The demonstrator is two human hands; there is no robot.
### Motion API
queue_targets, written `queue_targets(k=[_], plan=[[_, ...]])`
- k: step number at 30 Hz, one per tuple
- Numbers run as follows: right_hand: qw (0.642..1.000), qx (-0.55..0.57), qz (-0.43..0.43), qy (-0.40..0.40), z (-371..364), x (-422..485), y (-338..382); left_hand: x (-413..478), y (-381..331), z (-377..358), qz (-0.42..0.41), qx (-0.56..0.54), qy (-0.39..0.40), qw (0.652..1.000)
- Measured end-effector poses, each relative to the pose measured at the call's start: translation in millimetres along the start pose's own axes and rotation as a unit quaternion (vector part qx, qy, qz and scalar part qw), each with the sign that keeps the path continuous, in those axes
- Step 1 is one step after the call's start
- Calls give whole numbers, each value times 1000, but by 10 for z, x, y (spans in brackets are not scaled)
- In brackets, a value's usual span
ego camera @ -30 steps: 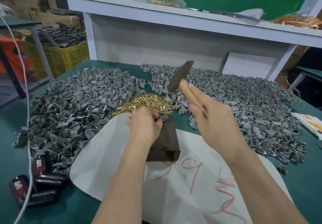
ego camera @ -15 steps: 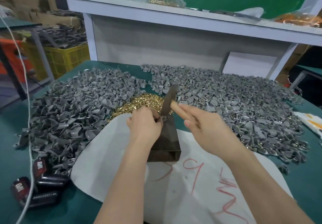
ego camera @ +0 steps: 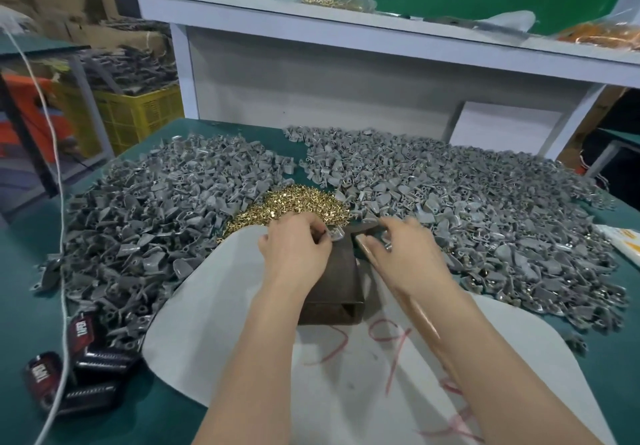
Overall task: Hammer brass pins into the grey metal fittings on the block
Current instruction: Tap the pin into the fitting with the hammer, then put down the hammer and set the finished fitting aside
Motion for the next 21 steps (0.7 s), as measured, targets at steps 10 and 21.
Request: queue_targets(k=[10, 21], plan=[[945, 215, -123, -213, 402, 801, -138, 14, 79, 261, 53, -355, -96, 928], [940, 97, 236, 226, -979, 1057, 1777, 121, 635, 436, 231, -627, -263, 696]])
Point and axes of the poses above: each hand's wrist, its own x-axis towards the middle knuckle, its own z-axis out of the back of the hand, y = z × x, the point moved 5 cm from there along x, towards the middle knuckle, and after that the axes turned 13 degrees about z, right-handed, at the moved point
